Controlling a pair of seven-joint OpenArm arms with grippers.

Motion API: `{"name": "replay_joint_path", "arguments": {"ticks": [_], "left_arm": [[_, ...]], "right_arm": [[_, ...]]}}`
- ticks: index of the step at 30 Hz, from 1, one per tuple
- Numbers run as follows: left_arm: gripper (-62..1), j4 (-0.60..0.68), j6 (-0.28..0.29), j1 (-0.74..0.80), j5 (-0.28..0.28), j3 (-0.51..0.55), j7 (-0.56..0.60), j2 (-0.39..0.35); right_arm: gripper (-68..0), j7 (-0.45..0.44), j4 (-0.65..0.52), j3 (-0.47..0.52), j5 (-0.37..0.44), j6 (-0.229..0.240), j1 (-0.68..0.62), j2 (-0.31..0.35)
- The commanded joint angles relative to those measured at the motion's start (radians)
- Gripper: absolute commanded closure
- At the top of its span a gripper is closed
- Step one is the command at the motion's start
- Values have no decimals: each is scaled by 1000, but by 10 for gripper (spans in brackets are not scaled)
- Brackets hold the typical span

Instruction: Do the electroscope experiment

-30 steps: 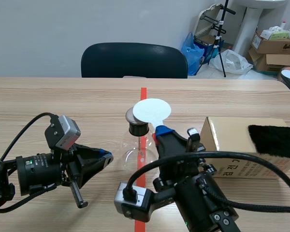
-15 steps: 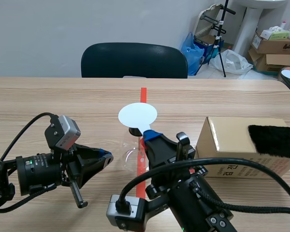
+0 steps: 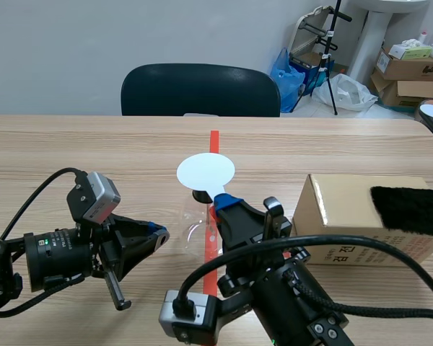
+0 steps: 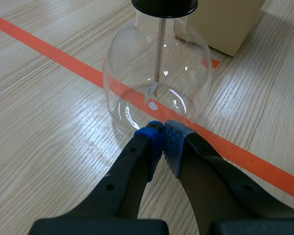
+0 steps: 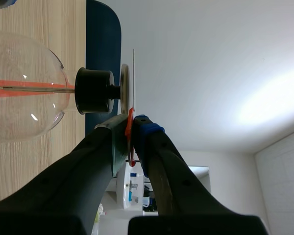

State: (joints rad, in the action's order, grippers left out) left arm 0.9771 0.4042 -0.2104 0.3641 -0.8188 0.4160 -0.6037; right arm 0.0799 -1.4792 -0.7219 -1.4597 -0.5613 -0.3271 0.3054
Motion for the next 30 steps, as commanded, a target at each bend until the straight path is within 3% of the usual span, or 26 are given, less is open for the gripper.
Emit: {"name": "replay_joint_path", "arguments": {"ticks": [1, 9, 23, 30], "left_arm": [[-32, 19, 2, -3, 10, 6, 13, 8], [-32, 19, 2, -3, 10, 6, 13, 8], [-32, 19, 2, -3, 10, 6, 13, 8], [-32, 19, 2, -3, 10, 6, 13, 8]], "right_arm": [[-10, 7, -12, 3, -1, -11, 11, 7], [-10, 34, -12, 4, -1, -11, 11, 8], [-10, 336, -12, 4, -1, -11, 11, 8], [-10, 432, -12, 4, -1, -11, 11, 8]]}}
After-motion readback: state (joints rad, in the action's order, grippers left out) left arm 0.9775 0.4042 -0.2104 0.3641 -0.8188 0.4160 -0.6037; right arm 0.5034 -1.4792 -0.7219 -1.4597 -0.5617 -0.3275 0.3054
